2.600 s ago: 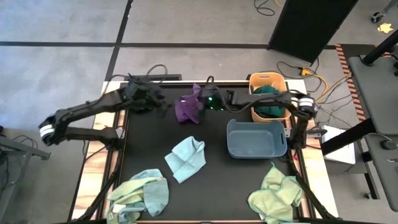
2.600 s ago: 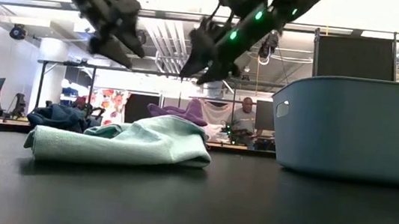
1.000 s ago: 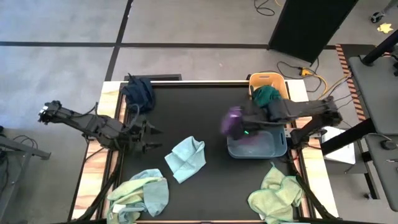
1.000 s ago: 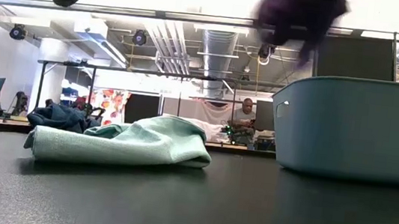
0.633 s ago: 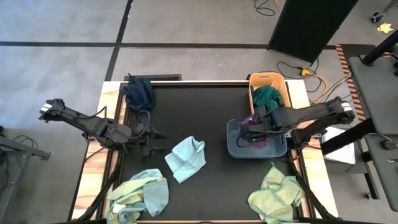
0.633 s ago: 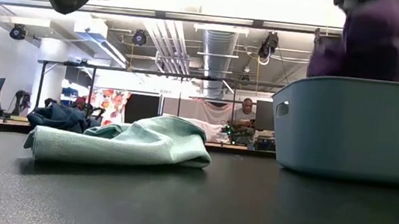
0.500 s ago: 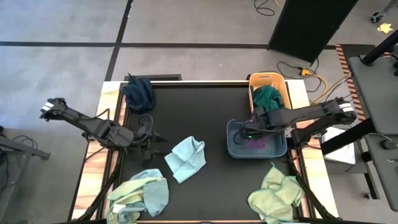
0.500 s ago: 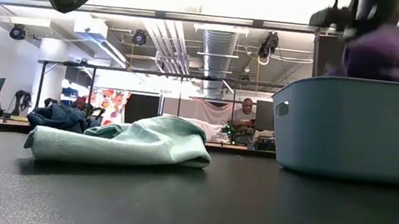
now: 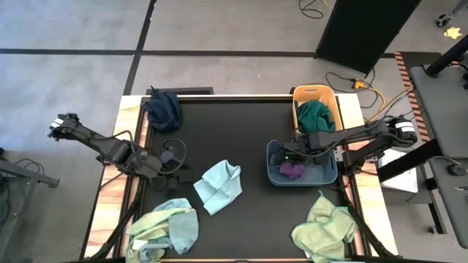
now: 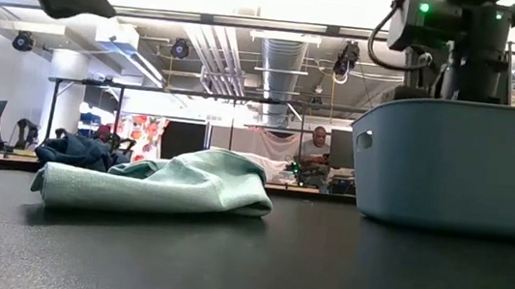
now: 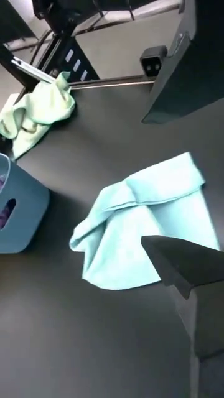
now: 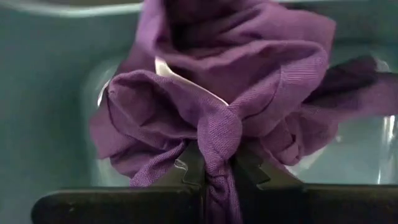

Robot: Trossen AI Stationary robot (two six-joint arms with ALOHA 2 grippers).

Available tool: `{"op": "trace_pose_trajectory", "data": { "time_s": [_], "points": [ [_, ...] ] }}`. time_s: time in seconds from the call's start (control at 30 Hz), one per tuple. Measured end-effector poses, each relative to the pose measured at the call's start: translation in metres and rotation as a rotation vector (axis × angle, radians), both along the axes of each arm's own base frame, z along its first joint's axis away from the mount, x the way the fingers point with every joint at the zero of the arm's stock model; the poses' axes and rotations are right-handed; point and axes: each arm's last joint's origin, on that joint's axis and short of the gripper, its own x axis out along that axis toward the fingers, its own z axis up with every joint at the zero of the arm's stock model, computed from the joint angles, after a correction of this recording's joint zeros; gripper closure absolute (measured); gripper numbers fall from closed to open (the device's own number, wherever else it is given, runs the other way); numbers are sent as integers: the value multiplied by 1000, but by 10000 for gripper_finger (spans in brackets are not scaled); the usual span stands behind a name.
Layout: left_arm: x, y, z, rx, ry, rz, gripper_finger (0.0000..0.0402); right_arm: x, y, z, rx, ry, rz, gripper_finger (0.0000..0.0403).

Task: Sort towels by color in basket
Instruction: Put the purple towel into the yellow bin

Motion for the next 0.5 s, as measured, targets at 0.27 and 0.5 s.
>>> {"op": "trace_pose_trajectory", "data": {
  "time_s": [0.27, 0.5],
  "points": [
    [-8, -2, 6, 3, 63, 2, 109, -11, -5, 102, -233, -88, 64, 374],
    [-6, 4, 8, 142, -16, 143, 109, -48, -51, 152, -556, -34, -191, 375]
  ]
}}
